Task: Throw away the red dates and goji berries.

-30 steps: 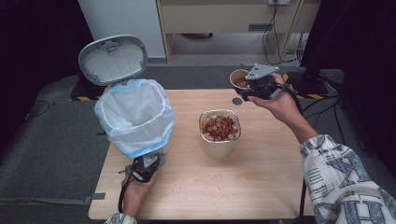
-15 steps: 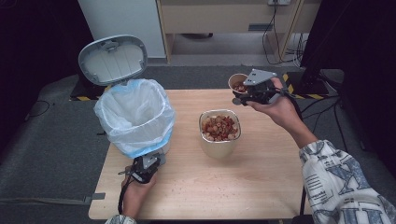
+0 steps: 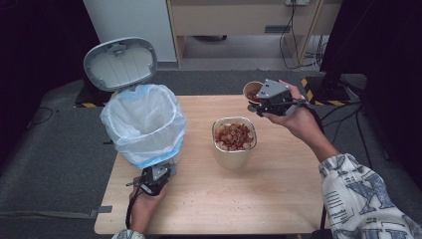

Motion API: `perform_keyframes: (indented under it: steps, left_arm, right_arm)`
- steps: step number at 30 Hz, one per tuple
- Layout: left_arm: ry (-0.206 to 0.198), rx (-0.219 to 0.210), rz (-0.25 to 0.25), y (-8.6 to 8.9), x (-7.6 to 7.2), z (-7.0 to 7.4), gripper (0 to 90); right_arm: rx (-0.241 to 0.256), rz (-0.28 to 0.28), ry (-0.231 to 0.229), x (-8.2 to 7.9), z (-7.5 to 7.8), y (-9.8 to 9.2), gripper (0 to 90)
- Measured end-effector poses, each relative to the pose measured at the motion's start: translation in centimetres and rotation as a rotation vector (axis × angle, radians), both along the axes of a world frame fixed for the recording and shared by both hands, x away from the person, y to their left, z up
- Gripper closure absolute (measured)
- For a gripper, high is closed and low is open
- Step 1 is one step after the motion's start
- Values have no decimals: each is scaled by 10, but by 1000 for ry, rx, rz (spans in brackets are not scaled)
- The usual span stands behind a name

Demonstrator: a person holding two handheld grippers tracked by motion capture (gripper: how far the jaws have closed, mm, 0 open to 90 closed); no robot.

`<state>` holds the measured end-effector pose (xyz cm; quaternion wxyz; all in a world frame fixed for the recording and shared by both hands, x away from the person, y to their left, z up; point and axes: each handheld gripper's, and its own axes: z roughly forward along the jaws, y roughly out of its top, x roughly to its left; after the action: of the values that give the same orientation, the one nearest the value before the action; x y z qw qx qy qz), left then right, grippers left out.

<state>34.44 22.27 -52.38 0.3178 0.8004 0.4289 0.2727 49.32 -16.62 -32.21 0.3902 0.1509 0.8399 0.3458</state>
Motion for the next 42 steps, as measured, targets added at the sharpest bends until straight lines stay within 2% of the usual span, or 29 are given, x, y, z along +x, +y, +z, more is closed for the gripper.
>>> perform_keyframes:
  steps: [25,33,35,42]
  left_arm:
    - [2,0,1,0,0,0,870]
    - [3,1,1,0,0,0,870]
    - [4,0,1,0,0,0,870]
    - [5,1,0,0,0,0,870]
  right_arm:
    - [-32,26,-23,-8,7,8,368]
    - [-119,41,-83,-13,10,17,369]
    - [-158,37,-103,-14,10,20,369]
    - [-222,45,-137,-16,12,25,371]
